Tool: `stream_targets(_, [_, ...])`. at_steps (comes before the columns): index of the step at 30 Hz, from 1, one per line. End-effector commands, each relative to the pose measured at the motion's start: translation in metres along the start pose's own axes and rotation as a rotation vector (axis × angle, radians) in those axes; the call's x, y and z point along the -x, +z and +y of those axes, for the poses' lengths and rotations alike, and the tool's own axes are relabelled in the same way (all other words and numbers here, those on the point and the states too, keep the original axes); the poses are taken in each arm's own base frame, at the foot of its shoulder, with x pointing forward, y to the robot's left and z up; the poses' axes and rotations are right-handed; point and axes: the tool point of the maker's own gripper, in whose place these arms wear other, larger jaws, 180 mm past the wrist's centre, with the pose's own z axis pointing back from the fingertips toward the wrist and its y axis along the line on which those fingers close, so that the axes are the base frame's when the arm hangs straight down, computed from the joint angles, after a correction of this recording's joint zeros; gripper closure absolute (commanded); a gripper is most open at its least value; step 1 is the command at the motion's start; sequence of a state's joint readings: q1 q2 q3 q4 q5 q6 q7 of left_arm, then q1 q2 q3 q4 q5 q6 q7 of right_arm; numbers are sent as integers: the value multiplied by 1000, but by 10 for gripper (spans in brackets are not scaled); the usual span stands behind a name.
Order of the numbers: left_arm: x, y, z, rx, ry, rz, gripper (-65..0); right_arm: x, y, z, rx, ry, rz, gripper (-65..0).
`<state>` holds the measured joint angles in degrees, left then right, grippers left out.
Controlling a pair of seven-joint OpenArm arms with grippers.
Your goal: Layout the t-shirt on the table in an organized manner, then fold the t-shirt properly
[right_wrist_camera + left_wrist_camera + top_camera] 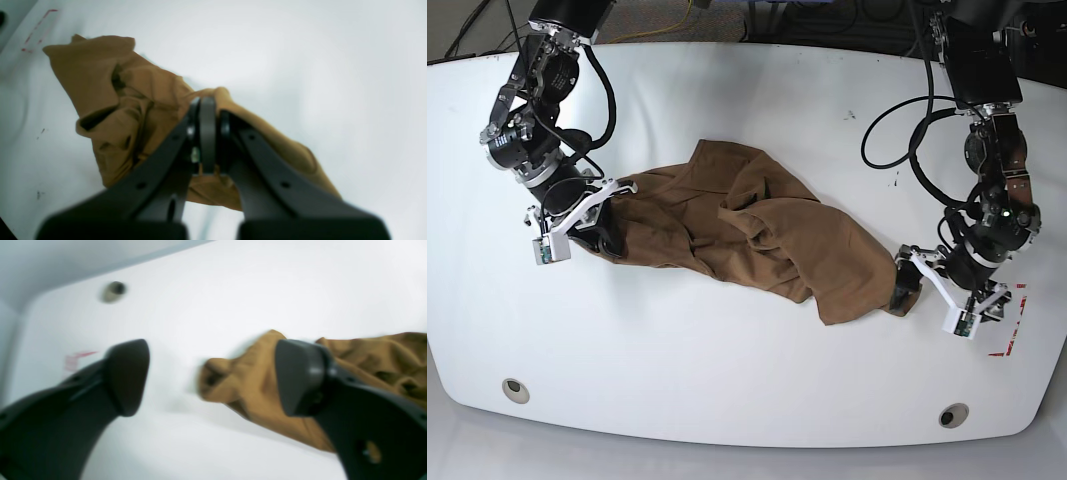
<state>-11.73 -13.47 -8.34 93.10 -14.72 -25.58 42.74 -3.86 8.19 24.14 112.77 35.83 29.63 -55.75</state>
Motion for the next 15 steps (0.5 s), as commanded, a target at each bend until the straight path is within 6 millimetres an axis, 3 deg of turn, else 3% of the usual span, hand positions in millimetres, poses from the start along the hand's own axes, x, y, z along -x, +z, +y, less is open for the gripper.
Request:
stream_targets(1, [-17, -10, -2, 20, -16, -29, -583, -15, 1, 4, -13, 10, -58, 0])
stream_targets(4, [-11, -22, -6, 42, -9, 2, -564, -15, 0, 5, -15, 8, -58, 0])
stream_targets(15, [15, -58, 11, 50, 103, 71, -559, -9, -2, 4, -18, -10, -44, 0])
